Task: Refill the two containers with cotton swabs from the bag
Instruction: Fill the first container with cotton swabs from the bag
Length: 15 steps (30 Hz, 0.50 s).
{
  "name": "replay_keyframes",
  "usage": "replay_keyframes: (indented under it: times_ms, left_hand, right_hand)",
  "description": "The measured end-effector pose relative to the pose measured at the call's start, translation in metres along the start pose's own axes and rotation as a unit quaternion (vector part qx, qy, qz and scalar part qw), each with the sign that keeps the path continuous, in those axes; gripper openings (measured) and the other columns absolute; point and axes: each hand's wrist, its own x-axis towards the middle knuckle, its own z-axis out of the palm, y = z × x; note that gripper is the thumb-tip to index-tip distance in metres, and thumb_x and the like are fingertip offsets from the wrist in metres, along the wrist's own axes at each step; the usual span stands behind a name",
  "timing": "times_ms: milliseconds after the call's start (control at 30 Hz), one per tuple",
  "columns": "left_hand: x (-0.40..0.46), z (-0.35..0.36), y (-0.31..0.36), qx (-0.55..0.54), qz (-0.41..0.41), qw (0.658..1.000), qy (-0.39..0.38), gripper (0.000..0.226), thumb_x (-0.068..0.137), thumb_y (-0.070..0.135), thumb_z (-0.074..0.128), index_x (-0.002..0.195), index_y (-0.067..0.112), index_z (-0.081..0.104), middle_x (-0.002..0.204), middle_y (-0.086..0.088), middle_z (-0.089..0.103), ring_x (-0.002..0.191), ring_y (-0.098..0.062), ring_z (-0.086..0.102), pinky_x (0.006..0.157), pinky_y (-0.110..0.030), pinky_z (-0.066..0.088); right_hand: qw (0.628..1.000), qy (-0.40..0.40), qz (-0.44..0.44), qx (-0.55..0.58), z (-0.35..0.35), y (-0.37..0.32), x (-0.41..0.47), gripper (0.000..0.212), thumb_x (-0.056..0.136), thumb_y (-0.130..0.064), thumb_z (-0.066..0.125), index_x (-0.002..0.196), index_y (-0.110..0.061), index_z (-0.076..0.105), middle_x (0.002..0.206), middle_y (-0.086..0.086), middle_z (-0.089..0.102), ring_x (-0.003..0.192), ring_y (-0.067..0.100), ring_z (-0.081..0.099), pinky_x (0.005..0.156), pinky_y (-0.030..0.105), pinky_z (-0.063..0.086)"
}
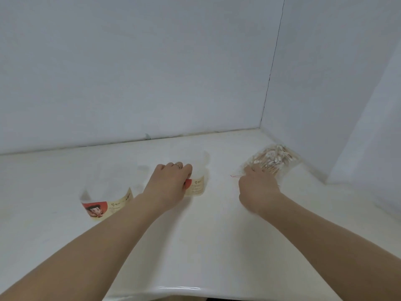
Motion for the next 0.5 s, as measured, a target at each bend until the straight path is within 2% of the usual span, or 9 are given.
replay_keyframes:
  times_ms: [167,267,400,500]
  left_hand:
    - [-0.004,-0.002,0.007,0.005,0.005,1.0,0.015,0.015,0.095,0.022,0.045,0.109,0.019,0.05,0.098,0.003,0.053,0.091,-0.023,0.053,0.08,-0.033,0.035]
    - [-0.002,-0.008,0.02,0.003,0.017,1.0,0.012,0.028,0.089,0.02,0.05,0.117,0.02,0.048,0.106,0.002,0.051,0.097,-0.023,0.049,0.086,-0.034,0.037]
    - [0.004,-0.018,0.043,-0.027,0.041,0.997,0.054,0.032,0.09,0.026,0.056,0.12,0.016,0.05,0.111,-0.001,0.05,0.1,-0.025,0.049,0.088,-0.038,0.042]
    - [0.005,-0.021,0.066,-0.16,0.021,0.987,0.027,0.021,0.096,0.03,0.054,0.111,0.015,0.051,0.105,0.001,0.053,0.095,-0.021,0.051,0.08,-0.036,0.044]
  right_hand:
    - [0.996,-0.027,0.01,-0.084,0.002,0.007,-0.011,0.037,0.095,-0.022,0.044,0.126,-0.017,0.063,0.147,0.01,0.038,0.14,0.032,0.026,0.117,0.045,0.02]
    - [0.998,-0.027,0.007,-0.059,0.0,0.011,-0.015,0.038,0.097,-0.023,0.042,0.129,-0.014,0.061,0.144,0.007,0.043,0.136,0.031,0.032,0.118,0.045,0.022]
    - [0.997,-0.019,0.001,0.077,-0.012,0.016,-0.021,0.031,0.097,-0.014,0.043,0.123,-0.007,0.056,0.135,0.009,0.049,0.126,0.028,0.044,0.102,0.033,0.037]
    - [0.985,-0.025,0.008,0.169,-0.02,0.023,-0.022,0.014,0.094,-0.007,0.046,0.106,-0.009,0.053,0.128,0.013,0.053,0.121,0.028,0.049,0.089,0.028,0.04]
